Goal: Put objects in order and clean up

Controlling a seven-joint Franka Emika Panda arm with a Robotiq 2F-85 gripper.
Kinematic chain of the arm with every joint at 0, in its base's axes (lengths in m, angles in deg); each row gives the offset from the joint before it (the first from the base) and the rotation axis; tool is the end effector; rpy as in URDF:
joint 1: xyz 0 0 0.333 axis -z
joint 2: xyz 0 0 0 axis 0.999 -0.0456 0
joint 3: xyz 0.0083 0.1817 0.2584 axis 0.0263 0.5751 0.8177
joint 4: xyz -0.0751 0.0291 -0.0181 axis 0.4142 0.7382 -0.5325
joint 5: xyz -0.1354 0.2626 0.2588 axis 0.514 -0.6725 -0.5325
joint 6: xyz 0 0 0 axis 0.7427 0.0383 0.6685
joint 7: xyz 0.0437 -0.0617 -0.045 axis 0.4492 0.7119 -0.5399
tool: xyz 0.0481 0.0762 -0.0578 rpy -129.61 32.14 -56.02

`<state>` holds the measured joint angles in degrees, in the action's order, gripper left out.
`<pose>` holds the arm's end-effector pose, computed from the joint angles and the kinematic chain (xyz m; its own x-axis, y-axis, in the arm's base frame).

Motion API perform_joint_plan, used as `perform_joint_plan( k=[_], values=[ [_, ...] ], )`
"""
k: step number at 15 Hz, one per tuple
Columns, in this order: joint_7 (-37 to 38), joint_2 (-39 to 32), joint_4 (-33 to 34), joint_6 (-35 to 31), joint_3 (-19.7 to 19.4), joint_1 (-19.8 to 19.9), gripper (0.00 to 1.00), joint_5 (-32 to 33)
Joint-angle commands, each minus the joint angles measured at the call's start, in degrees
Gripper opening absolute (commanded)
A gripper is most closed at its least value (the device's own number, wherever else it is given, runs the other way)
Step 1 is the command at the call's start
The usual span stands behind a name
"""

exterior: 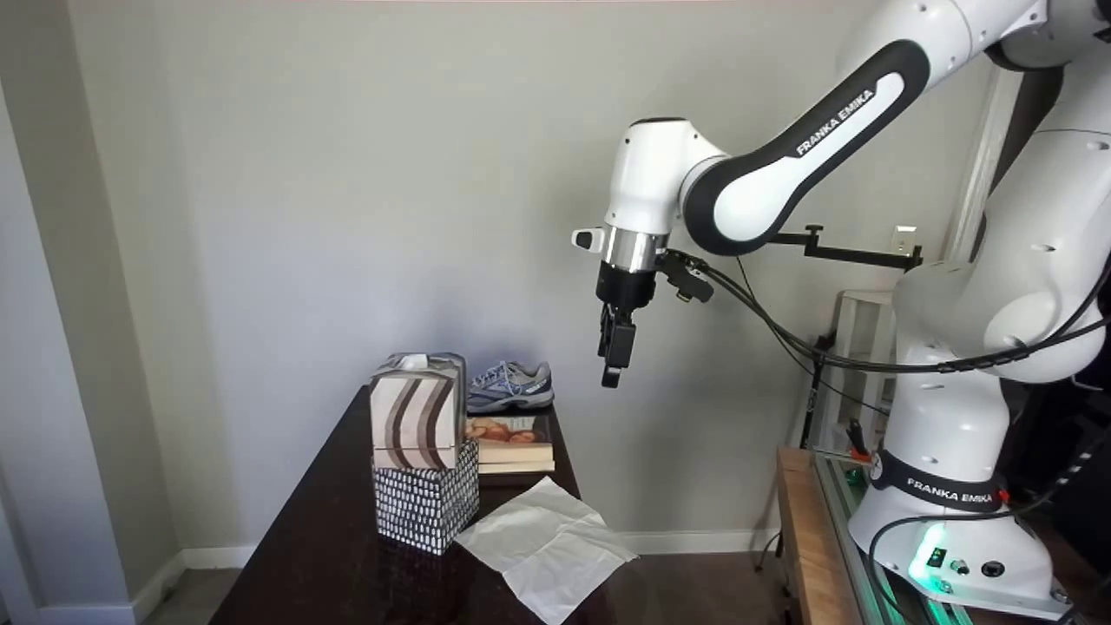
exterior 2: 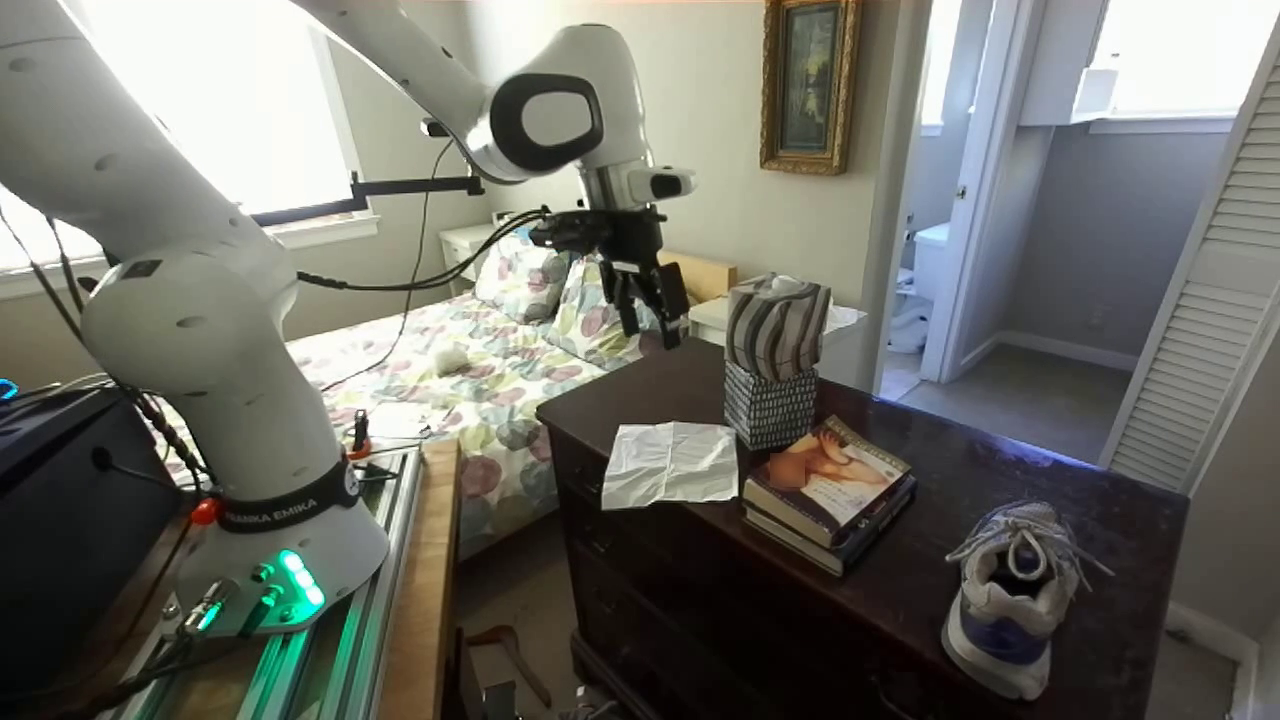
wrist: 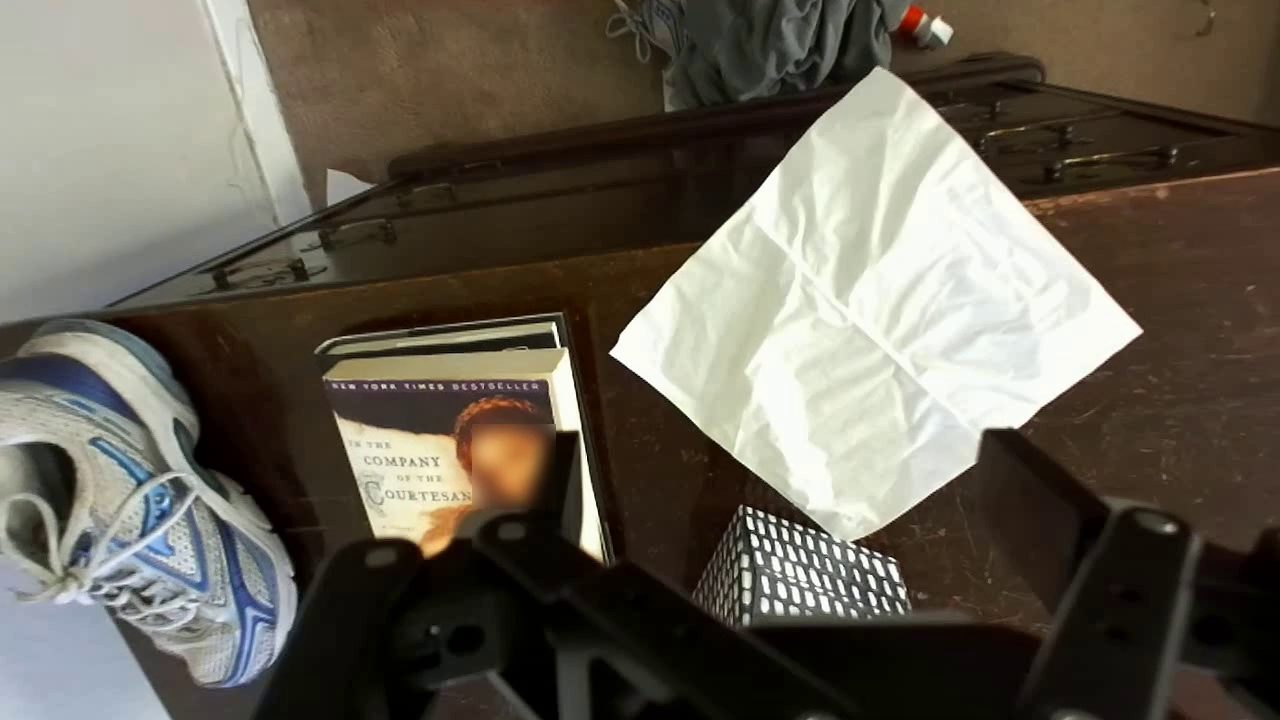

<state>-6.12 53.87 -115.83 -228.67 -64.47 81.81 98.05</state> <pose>0.4103 0.0628 0.3620 0.9319 0.3438 0.1152 0.3269 -0.9341 0.1432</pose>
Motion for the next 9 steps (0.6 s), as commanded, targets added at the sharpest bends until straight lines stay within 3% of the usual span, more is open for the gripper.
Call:
perform_joint_plan(
  k=[1,9],
  values=[
    [-8.7,-6.9,-0.8,-9.5,-3.8,0.0,1.0,-3.3],
    [-15.3,-23.9,2.0,-18.1,-6.9,4.7,1.0,-5.4]
  ],
)
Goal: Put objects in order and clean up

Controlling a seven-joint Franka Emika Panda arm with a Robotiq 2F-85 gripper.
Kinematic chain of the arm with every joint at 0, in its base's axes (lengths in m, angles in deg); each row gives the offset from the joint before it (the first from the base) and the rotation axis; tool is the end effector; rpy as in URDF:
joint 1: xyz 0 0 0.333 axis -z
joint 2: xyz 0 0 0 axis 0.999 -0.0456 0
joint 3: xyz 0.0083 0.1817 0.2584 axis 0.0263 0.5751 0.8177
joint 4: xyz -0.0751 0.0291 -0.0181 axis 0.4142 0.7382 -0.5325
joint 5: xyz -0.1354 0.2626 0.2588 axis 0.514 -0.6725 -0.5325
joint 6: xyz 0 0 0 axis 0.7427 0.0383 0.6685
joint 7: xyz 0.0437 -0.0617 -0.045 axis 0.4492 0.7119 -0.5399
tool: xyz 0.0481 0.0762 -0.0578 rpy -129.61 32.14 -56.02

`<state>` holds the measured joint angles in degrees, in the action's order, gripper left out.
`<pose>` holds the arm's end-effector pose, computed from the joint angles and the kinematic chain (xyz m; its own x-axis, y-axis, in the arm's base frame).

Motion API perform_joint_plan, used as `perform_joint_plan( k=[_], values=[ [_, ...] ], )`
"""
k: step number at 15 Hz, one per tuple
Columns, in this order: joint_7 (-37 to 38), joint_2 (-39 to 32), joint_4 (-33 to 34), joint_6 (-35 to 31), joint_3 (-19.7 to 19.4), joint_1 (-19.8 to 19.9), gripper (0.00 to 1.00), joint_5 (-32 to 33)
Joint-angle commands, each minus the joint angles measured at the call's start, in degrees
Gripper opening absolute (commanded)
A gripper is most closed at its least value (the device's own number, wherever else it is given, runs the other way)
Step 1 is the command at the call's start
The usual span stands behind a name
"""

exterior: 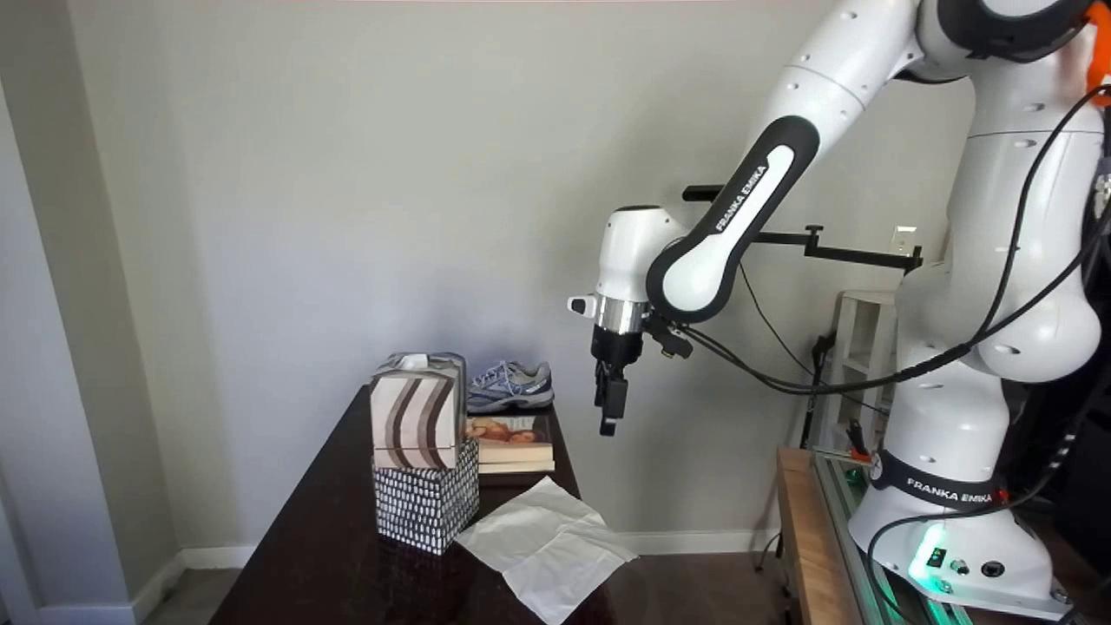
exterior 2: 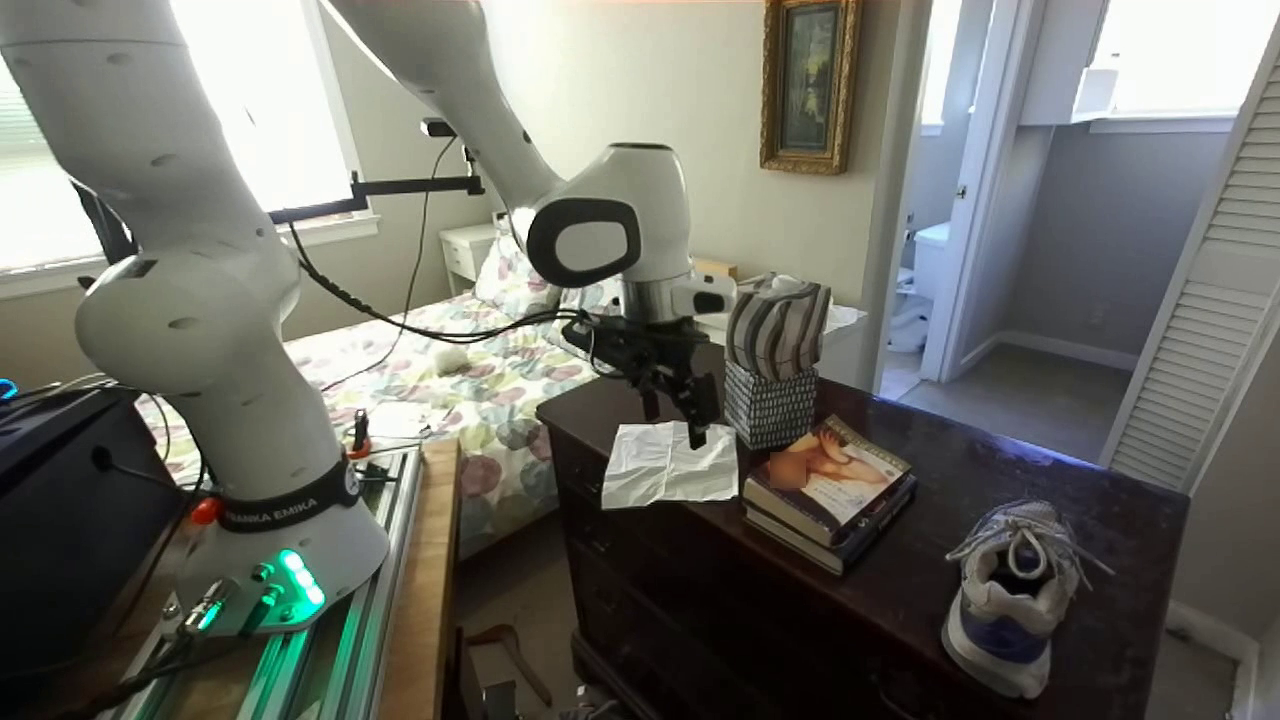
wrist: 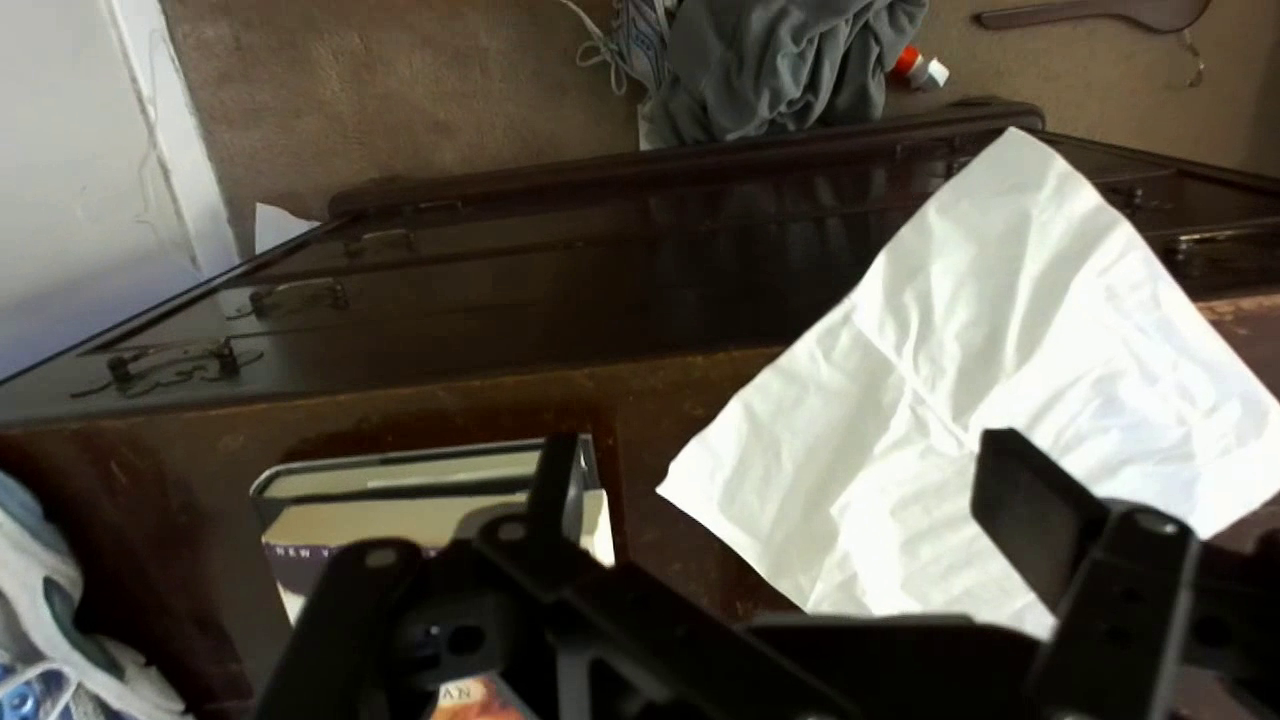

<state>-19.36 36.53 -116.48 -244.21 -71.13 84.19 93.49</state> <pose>0.4300 0.0012 0.2559 0.9270 0.3673 0.0762 0.3631 -0.9296 0.0634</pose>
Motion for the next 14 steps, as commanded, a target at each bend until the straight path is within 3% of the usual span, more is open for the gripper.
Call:
perform_joint_plan(
  k=[1,9,10,14],
  values=[
    [-1.4,-8.5,3.5,-3.0,-0.3,3.3,1.0,-0.2],
    [0.1,-17.9,10.5,-2.9,-0.1,8.6,1.0,-0.1],
    [0.0,-15.1,8.2,-2.1,0.3,8.4,1.0,0.5],
    [0.1,-17.0,9.9,-2.2,0.2,9.2,1.0,0.5]
  ],
)
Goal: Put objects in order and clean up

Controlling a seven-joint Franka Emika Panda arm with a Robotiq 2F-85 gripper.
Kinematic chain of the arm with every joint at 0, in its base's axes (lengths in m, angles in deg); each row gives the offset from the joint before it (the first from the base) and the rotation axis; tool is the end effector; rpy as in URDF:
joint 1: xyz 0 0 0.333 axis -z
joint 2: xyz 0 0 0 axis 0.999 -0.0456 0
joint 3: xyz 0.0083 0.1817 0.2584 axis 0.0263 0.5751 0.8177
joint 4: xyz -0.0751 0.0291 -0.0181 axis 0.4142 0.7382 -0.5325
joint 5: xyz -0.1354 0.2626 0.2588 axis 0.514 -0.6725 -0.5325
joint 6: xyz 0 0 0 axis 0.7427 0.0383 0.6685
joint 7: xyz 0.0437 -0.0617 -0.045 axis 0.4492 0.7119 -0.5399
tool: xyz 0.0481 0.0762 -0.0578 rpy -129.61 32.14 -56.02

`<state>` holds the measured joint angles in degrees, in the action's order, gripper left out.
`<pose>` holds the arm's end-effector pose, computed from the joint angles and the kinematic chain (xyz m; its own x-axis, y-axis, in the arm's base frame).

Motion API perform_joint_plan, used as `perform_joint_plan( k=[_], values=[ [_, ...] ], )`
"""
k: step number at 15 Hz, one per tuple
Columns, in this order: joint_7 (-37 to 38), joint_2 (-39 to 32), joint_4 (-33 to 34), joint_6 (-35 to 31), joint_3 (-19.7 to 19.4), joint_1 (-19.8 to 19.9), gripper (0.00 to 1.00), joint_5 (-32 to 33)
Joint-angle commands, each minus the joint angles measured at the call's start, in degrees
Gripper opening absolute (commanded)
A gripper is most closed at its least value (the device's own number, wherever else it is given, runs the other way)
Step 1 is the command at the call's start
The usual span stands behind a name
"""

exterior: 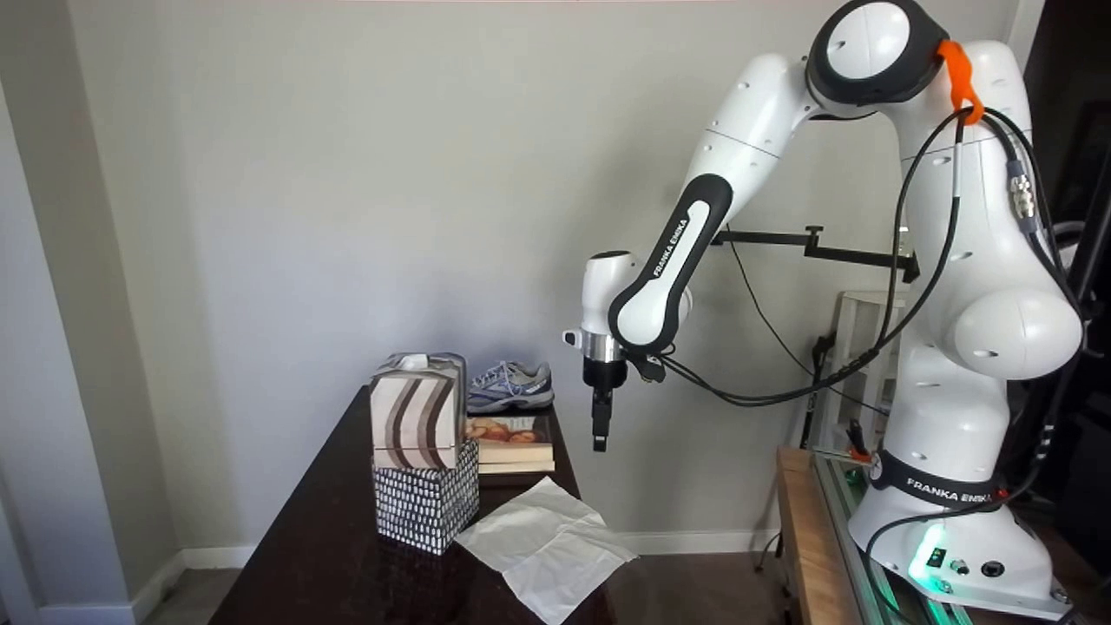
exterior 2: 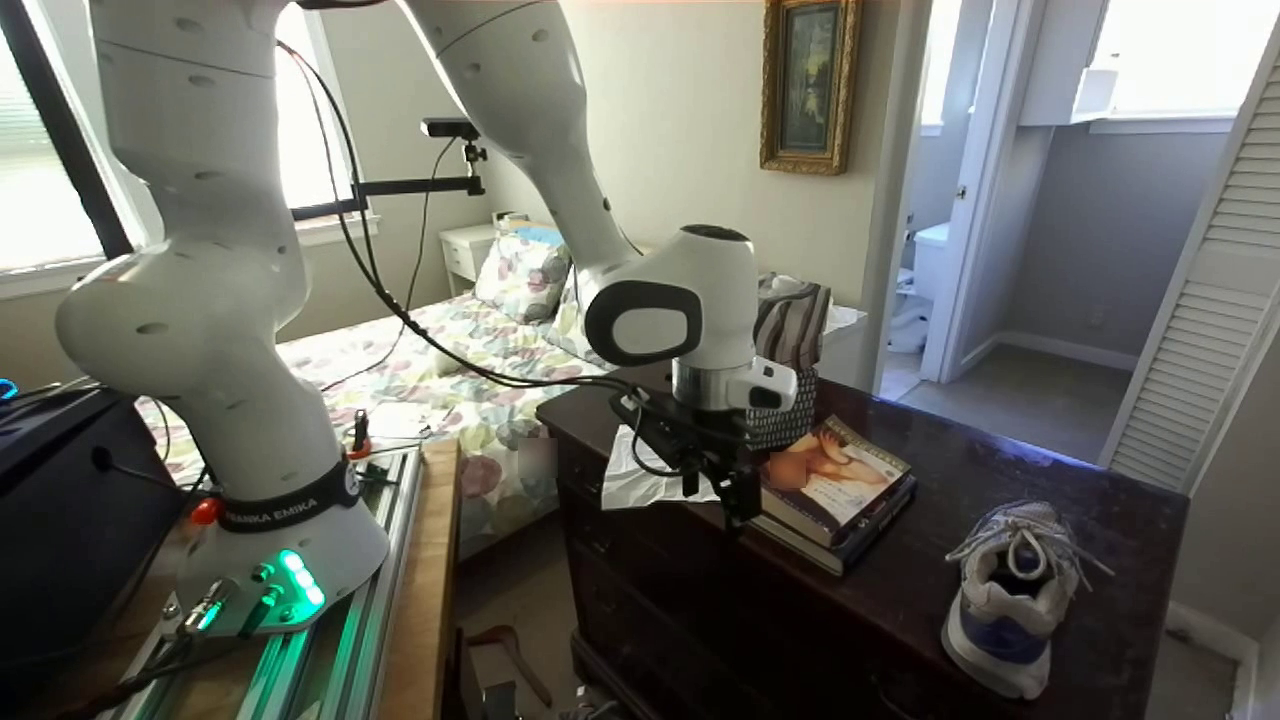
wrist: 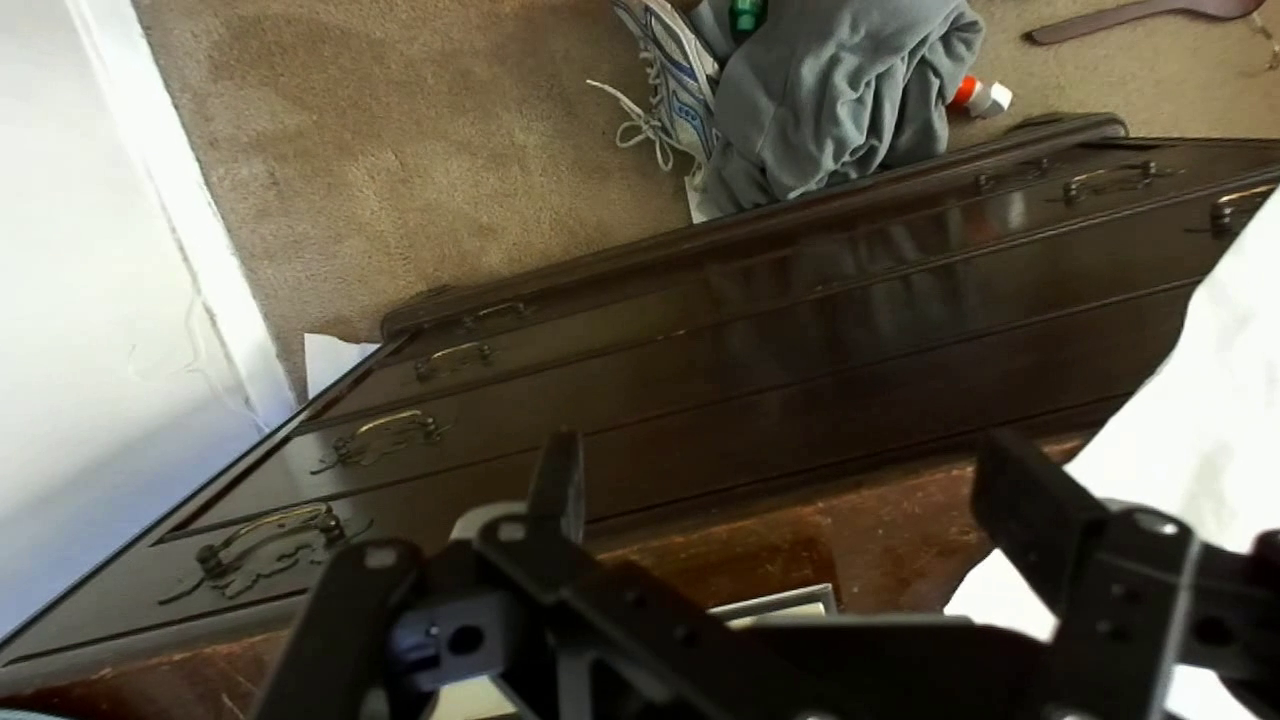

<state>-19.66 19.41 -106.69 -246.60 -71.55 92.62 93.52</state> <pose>0.4659 -0.0728 0.1816 0.9734 0.2291 -0.0098 0.2293 -0.9722 0.0474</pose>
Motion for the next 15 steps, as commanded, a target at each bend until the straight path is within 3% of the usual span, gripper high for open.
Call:
perform_joint_plan(
  k=[1,3,7,15],
  values=[
    [0.4,0.1,0.1,0.2,0.7,0.7,1.0,0.5],
    [3.4,0.4,-0.7,-2.5,-1.4,-1.6,1.0,5.2],
    [2.4,0.3,-0.3,-3.5,-0.8,-2.8,1.0,9.8],
    [2.3,-6.4,4.5,-4.3,-1.3,-2.0,1.0,9.5]
  ],
)
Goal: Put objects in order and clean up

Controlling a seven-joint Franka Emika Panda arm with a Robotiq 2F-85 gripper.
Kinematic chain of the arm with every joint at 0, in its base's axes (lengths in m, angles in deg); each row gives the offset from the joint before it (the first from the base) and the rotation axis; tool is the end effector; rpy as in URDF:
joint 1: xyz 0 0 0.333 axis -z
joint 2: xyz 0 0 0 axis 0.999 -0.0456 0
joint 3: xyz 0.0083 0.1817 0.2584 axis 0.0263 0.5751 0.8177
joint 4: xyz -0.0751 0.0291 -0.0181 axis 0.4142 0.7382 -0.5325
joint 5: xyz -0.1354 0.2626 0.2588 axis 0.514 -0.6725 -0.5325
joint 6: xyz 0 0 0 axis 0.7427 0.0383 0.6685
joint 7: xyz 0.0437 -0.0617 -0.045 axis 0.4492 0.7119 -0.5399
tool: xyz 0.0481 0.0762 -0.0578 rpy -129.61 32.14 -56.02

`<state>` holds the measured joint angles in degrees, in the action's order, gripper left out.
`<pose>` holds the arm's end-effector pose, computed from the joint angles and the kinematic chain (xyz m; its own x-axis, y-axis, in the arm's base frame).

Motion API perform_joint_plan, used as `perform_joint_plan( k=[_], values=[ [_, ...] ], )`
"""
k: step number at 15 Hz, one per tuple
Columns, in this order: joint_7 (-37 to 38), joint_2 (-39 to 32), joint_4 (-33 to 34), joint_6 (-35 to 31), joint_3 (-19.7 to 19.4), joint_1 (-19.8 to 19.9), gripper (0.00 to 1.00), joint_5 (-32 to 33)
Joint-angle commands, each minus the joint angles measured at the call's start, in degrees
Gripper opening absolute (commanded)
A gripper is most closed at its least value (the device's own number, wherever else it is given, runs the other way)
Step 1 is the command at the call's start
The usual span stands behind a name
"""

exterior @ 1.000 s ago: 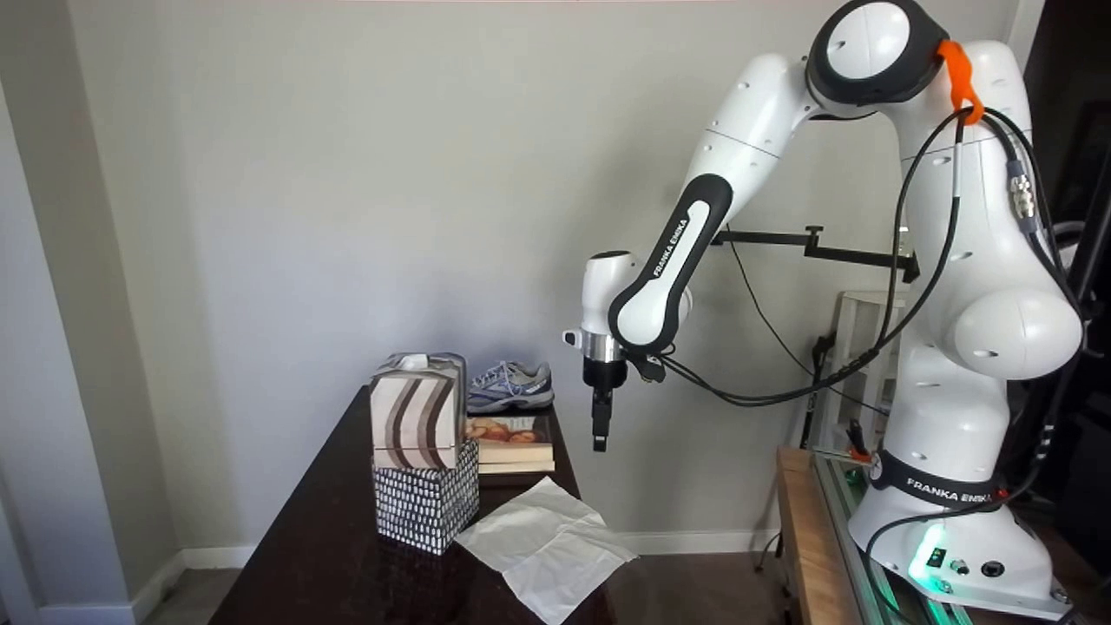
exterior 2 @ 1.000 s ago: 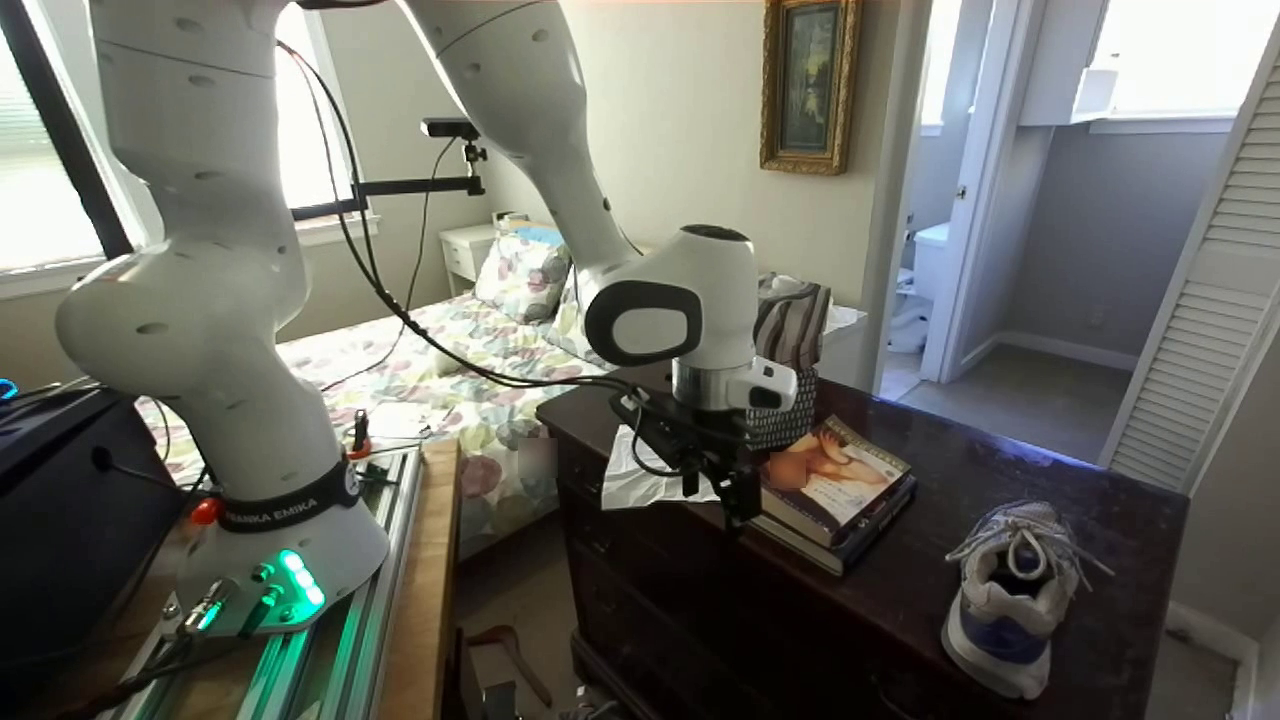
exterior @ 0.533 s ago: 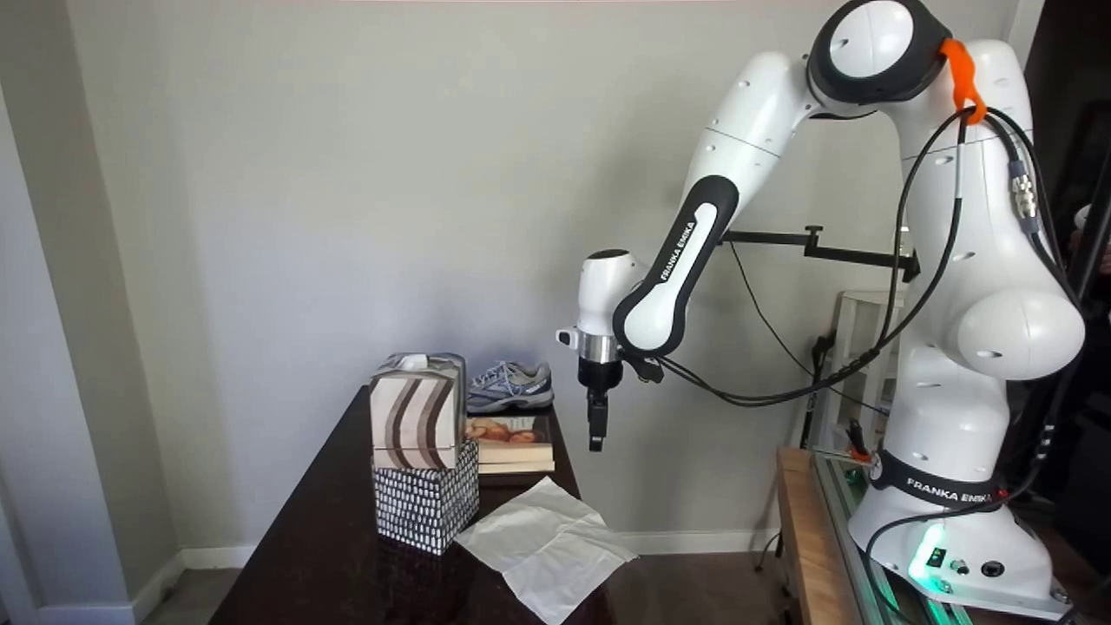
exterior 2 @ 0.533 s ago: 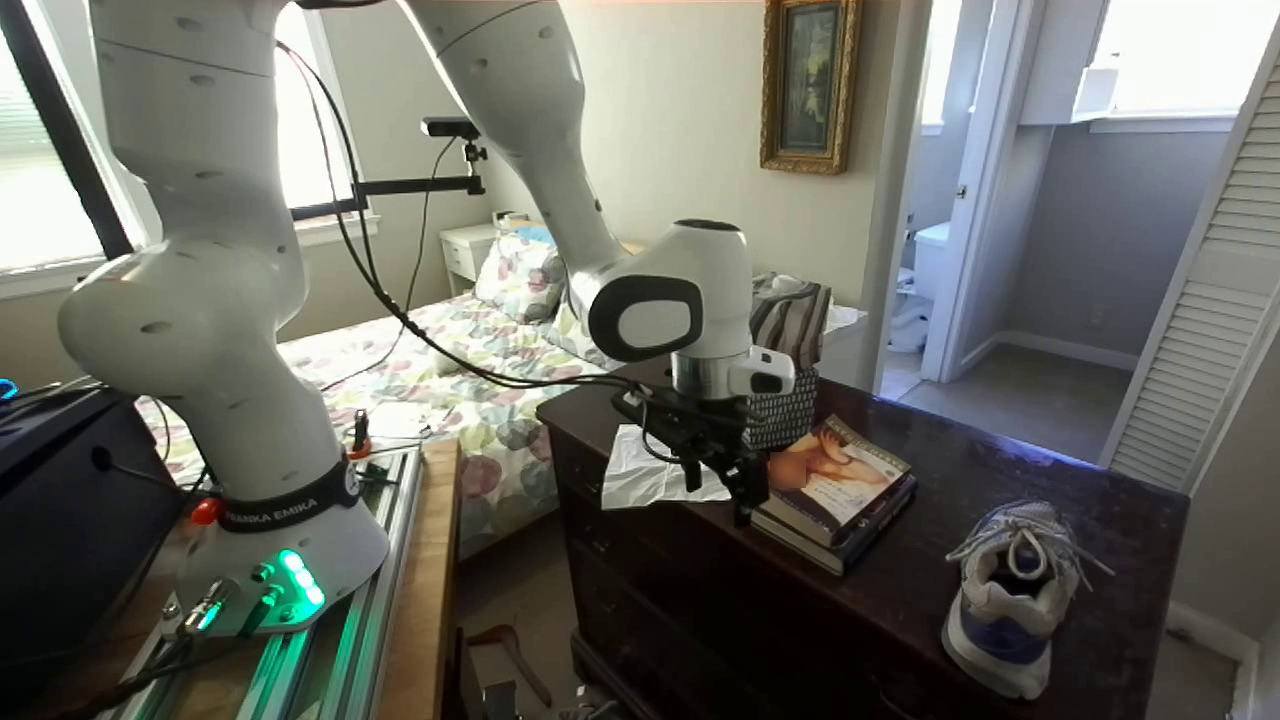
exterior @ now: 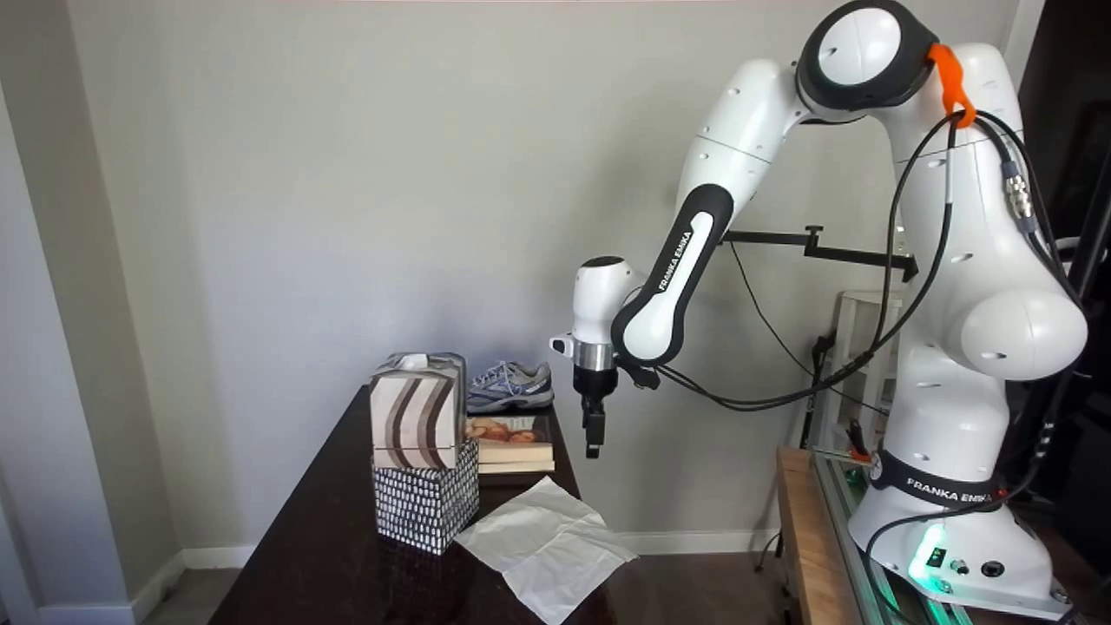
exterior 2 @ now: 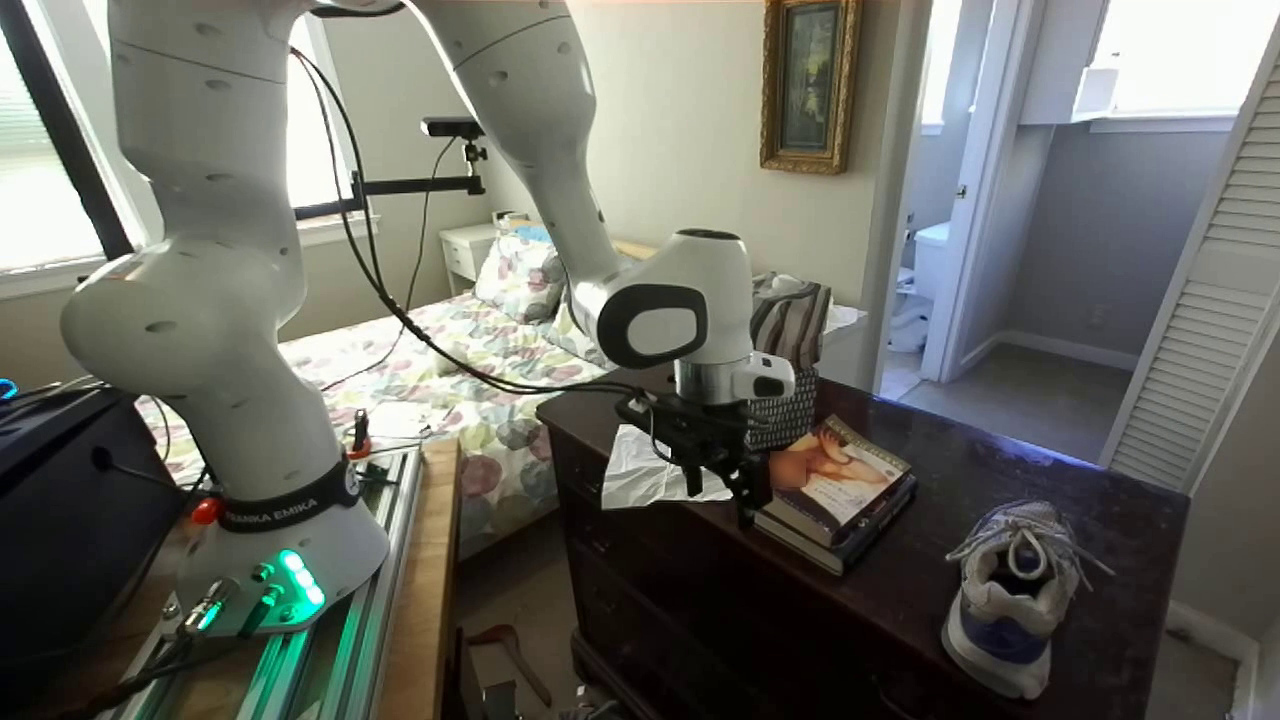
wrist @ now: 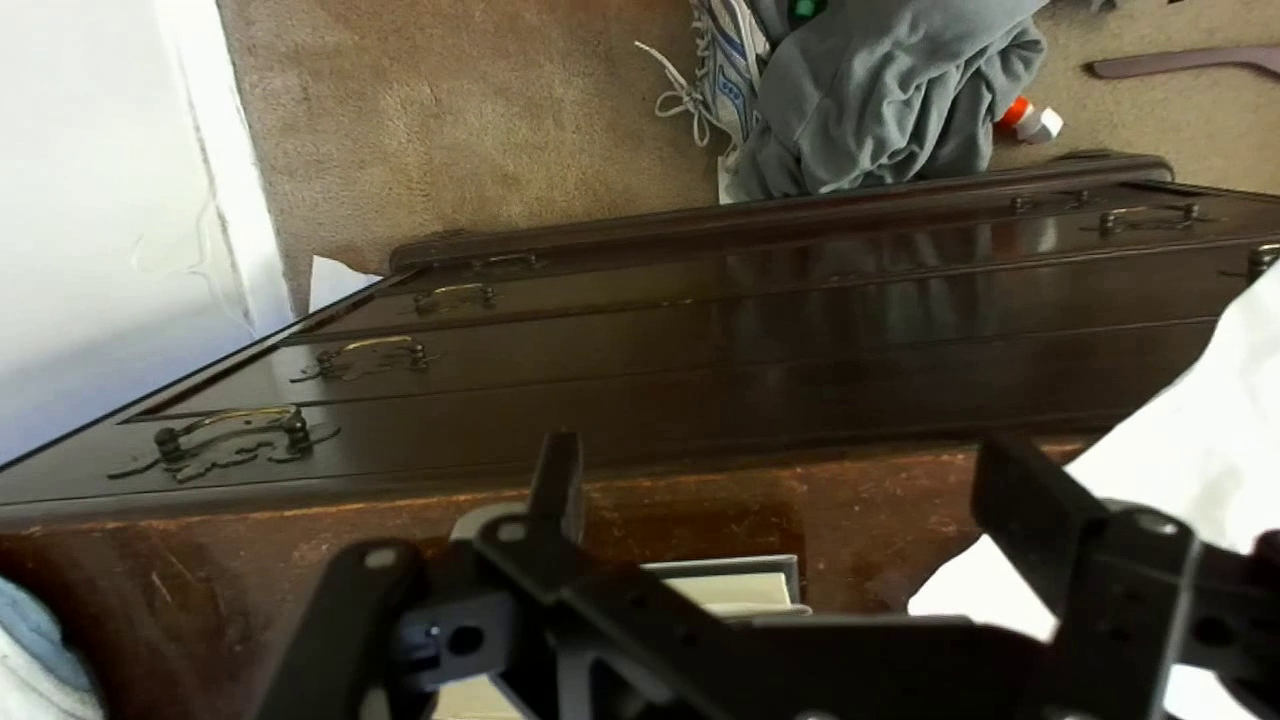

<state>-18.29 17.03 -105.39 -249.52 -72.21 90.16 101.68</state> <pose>0.4765 -0.0520 0.1729 0.9301 0.3673 -0.0034 0.3656 -0.9248 0.1051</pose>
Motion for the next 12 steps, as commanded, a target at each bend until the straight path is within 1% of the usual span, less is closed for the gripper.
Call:
perform_joint_plan(
  k=[1,6,12],
  values=[
    [1.4,-5.1,4.1,-2.0,-1.4,0.2,1.0,2.0],
    [0.3,-11.5,9.8,-3.6,-0.5,1.8,1.0,0.4],
    [0.6,-17.1,16.3,-6.3,-0.1,2.2,1.0,0.0]
  ],
)
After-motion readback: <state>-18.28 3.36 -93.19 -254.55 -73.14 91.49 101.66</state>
